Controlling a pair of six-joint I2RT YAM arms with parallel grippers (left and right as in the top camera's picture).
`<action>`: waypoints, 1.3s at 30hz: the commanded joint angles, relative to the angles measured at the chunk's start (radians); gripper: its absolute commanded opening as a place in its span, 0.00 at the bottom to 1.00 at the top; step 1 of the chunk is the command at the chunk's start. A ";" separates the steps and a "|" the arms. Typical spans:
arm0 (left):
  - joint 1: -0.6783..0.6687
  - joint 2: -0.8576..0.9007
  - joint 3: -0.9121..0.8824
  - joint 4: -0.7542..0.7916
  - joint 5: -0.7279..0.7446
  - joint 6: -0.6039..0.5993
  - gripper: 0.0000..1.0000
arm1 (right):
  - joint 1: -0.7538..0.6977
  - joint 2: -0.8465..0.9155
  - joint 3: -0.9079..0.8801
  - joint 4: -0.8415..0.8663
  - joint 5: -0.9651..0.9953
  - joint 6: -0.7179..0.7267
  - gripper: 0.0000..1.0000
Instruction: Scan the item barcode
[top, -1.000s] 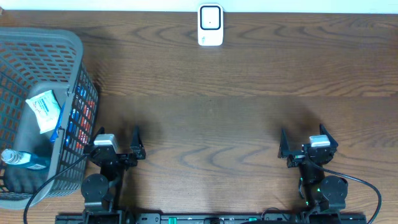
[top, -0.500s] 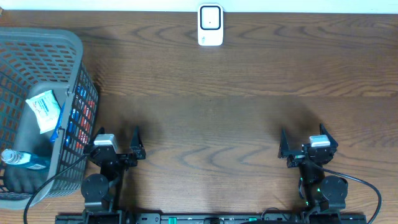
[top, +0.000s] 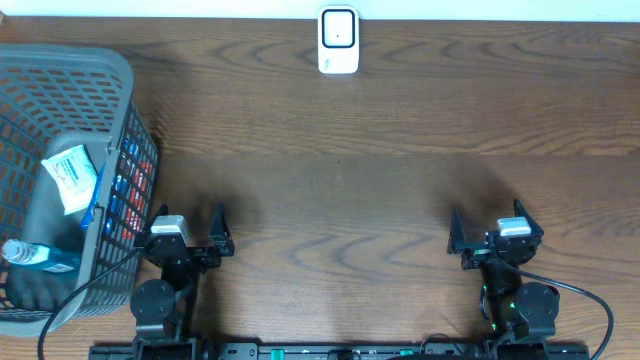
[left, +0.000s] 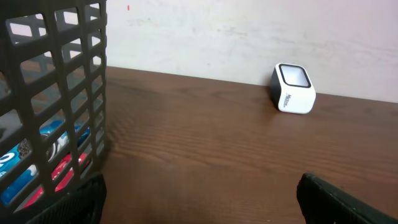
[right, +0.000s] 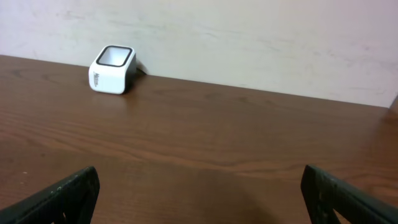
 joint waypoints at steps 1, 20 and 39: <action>-0.003 -0.008 -0.030 -0.010 -0.007 0.014 0.98 | 0.006 0.001 -0.001 -0.005 0.005 -0.010 0.99; -0.004 0.125 0.257 -0.160 0.228 0.006 0.98 | 0.006 0.001 -0.001 -0.005 0.005 -0.010 0.99; -0.003 0.625 1.063 -0.569 0.229 -0.175 0.98 | 0.006 0.001 -0.002 -0.005 0.005 -0.010 0.99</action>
